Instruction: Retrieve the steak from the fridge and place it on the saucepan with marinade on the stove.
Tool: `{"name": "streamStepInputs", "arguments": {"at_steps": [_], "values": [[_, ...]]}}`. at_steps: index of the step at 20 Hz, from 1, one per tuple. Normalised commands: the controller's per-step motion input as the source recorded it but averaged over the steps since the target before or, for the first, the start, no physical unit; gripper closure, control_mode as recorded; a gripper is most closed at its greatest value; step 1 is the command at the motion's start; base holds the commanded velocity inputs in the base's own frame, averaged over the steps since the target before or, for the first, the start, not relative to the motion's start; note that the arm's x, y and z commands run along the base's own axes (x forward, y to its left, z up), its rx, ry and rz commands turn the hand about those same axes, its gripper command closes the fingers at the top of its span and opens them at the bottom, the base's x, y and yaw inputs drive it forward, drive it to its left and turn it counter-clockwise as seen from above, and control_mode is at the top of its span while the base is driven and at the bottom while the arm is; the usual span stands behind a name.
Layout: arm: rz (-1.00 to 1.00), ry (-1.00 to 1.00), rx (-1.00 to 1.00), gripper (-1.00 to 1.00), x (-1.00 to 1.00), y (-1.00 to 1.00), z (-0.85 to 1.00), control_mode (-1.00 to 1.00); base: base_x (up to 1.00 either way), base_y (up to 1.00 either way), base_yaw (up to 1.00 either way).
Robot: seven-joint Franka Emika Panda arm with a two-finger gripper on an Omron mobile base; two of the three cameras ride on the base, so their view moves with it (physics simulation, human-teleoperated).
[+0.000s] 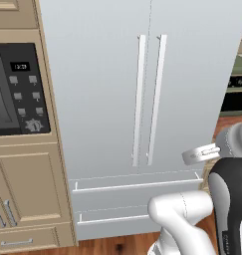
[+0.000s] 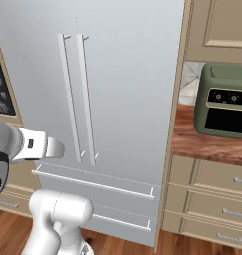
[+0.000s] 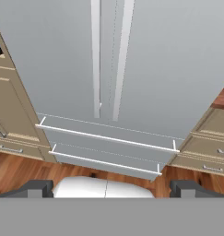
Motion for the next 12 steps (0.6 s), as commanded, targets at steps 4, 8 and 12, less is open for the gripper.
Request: {"name": "streamStepInputs", "arguments": {"at_steps": [4, 8, 12], "values": [[0.00, 0.00, 0.00, -1.00, 0.00, 0.00, 0.00, 1.00, -0.17, 0.48, 0.00], [0.00, 0.00, 0.00, -1.00, 0.00, 0.00, 0.00, 1.00, -0.14, 0.48, 0.00], [0.00, 0.00, 0.00, -1.00, 0.00, 0.00, 0.00, 1.00, -0.04, 0.41, 0.00]]}}
